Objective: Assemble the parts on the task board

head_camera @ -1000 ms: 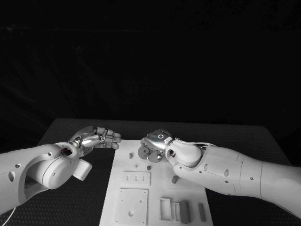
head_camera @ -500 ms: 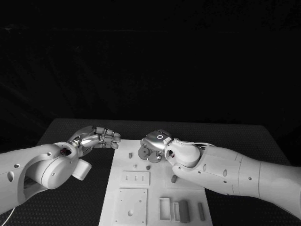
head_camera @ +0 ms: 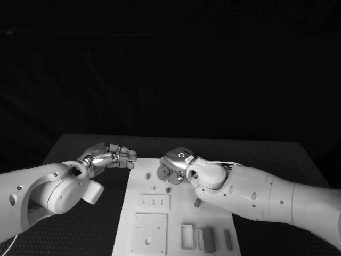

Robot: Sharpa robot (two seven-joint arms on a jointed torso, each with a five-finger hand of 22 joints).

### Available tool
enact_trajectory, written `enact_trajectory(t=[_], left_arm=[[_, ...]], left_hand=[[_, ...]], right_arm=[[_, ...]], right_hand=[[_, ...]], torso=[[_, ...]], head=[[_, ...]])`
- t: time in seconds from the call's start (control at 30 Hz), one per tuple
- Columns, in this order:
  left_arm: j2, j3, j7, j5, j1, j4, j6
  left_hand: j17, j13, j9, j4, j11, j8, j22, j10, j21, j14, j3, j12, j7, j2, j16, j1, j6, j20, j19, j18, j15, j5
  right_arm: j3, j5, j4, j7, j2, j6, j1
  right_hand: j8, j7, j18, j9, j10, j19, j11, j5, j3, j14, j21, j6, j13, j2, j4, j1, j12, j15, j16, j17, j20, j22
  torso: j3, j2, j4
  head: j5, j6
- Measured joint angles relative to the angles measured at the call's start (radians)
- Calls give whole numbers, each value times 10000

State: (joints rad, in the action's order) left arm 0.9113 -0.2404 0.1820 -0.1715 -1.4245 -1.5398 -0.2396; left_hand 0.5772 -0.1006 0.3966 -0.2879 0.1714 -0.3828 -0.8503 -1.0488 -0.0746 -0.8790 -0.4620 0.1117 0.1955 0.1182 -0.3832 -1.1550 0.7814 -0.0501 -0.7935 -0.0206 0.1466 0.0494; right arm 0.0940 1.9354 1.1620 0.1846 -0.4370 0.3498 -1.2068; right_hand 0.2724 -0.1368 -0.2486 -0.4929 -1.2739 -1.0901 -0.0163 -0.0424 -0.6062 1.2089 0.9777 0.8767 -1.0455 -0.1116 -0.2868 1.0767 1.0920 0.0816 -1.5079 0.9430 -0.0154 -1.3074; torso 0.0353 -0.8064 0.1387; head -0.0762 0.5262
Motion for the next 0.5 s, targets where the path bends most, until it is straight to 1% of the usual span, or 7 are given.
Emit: enact_trajectory(t=[0.1,0.17,0.2,0.27,0.3,0.4,0.5], left_arm=[[0,0,0,0,0,0,0],[0,0,0,0,0,0,0],[0,0,0,0,0,0,0],[0,0,0,0,0,1,0],[0,0,0,0,0,4,0],[-4,0,0,0,0,12,0],[-10,0,-1,0,0,19,0]], left_hand=[[0,0,1,0,0,0,0,0,0,0,0,0,0,0,0,0,0,0,0,0,0,0],[-1,2,0,0,0,0,0,0,0,0,0,0,0,0,0,0,0,0,0,0,0,0],[1,7,0,0,0,0,-1,0,0,0,0,0,0,0,0,0,0,0,0,0,0,0],[8,8,0,0,0,0,-1,0,0,0,0,0,0,0,0,0,0,0,0,0,0,0],[8,9,0,0,0,0,-1,0,0,0,0,0,1,0,0,0,0,0,0,0,0,0],[8,8,1,0,0,0,-1,0,0,0,0,0,1,0,0,0,-1,0,0,0,0,0],[8,8,1,0,0,0,8,0,0,0,0,0,3,0,0,0,-3,0,0,0,0,0]], right_arm=[[0,-19,4,0,0,-57,2],[0,-35,20,0,-2,-101,10],[0,-46,23,0,-4,-118,14],[0,-69,24,0,-8,-147,15],[-1,-83,24,-1,-9,-162,15],[-2,-124,24,-2,-10,-198,14],[-4,-174,34,-4,-12,-227,12]], right_hand=[[-165,-36,0,70,15,1,-56,-2,-27,-41,-42,-264,0,-127,27,-53,0,-40,36,-55,1,0],[-195,-100,1,101,19,1,-90,-2,-40,-70,-42,-335,0,-261,15,-24,-21,-69,36,-79,1,0],[-246,-103,1,116,41,2,-112,-2,-55,-71,-42,-407,0,-295,0,-12,-39,-70,36,-79,2,0],[-250,-148,1,122,53,15,-123,-2,-55,-75,-42,-454,0,-295,0,-12,-39,-75,36,-88,15,0],[-276,-127,0,136,53,16,-123,-2,-55,-103,-42,-480,0,-312,0,5,-39,-102,36,-100,16,1],[-309,-115,-1,140,53,17,-123,-2,-55,-103,-42,-524,0,-376,0,-13,-39,-102,36,-100,17,0],[-314,-143,0,143,31,17,-145,-2,-55,-103,-42,-554,0,-373,0,-11,-39,-102,36,-99,17,0]], torso=[[2,0,-1],[2,1,-3],[2,1,-4],[2,1,-6],[2,1,-6],[2,1,-7],[1,1,-7]], head=[[-9,0],[-11,0],[-12,0],[-12,1],[-12,1],[-12,7],[-11,13]])
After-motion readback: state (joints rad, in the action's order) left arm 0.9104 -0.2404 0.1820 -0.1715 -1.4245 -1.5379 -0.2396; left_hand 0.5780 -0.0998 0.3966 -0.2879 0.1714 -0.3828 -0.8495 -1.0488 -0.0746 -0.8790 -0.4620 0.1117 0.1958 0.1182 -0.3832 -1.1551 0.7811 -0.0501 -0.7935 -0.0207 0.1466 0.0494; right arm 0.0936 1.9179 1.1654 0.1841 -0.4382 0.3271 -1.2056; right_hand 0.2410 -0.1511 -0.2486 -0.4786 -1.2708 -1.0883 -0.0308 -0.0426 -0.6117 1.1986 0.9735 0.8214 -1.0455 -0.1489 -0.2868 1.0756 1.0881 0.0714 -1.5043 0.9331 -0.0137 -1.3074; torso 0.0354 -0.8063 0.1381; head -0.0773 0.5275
